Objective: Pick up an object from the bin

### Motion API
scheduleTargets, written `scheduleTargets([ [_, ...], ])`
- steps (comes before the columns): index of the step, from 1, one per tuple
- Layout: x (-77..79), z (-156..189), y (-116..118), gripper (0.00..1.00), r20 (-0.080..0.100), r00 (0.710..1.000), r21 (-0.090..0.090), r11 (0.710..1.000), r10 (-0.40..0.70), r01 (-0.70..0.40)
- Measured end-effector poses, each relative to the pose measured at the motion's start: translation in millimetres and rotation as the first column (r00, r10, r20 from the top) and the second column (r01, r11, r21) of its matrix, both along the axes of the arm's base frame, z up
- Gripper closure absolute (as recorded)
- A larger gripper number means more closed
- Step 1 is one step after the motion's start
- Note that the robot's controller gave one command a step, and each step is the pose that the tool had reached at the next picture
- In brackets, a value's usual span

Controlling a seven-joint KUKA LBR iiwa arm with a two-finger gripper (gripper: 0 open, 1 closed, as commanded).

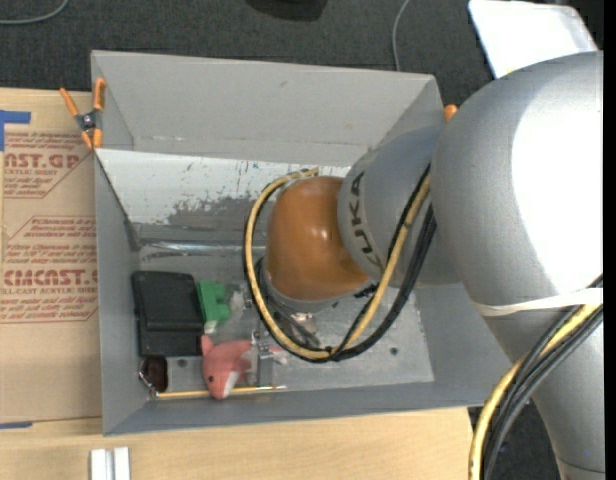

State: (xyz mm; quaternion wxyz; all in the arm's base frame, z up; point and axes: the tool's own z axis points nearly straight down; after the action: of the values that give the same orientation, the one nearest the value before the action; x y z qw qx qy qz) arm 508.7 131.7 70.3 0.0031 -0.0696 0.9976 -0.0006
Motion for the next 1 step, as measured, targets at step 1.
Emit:
scheduleTargets([
  [1,-4.6,0.0,5.0,0.00,0.000,0.976,-0.001,0.976,0.217,-0.217],
])
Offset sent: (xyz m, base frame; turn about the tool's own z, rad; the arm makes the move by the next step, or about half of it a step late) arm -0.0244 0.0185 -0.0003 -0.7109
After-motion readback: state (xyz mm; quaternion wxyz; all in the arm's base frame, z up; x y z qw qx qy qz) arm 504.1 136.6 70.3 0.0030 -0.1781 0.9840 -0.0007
